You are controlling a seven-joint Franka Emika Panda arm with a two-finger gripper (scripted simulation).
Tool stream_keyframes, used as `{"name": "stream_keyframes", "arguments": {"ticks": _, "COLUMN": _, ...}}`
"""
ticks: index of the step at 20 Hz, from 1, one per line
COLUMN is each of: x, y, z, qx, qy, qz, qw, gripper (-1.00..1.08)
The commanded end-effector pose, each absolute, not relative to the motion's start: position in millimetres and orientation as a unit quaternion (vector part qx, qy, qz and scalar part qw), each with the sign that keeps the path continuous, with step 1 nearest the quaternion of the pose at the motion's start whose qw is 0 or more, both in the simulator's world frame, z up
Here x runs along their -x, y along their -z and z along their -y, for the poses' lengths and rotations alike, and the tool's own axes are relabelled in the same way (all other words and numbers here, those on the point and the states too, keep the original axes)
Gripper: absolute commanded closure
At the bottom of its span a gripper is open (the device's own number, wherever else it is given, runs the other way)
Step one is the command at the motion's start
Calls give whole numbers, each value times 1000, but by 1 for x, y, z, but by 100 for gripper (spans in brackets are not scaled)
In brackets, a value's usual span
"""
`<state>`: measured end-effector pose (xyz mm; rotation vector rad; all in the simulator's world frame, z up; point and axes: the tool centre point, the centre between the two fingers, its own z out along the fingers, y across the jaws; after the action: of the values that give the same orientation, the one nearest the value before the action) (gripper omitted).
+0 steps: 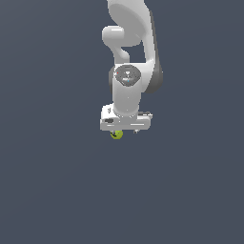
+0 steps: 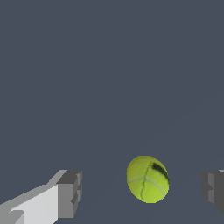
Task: Pick up the object and move it to a goal position.
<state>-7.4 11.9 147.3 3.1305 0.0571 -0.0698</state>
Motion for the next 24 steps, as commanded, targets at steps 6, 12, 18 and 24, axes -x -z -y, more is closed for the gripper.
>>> {"name": "stream_keyframes", "arguments": {"ticks": 6, "x": 4, "y": -152, "z": 6, "qx": -1000, "qy": 17, "qz": 1, "qw": 7, "gripper": -92}}
{"name": "stream_keyframes", "arguments": {"ticks": 12, "x": 0, "y": -159, "z": 26, "qx": -1000, "qy": 11, "qz": 24, "qw": 10, "gripper": -92}}
{"name": "stream_keyframes", "arguments": {"ticks": 18, "x": 5, "y": -153, "z": 25, "qx": -1000, "qy": 10, "qz": 14, "qw": 9, "gripper": -92}}
{"name": "stream_keyframes", "arguments": {"ticks": 24, "x": 21, "y": -136, "z": 27, "qx": -1000, "qy": 8, "qz": -13, "qw": 7, "gripper": -92}}
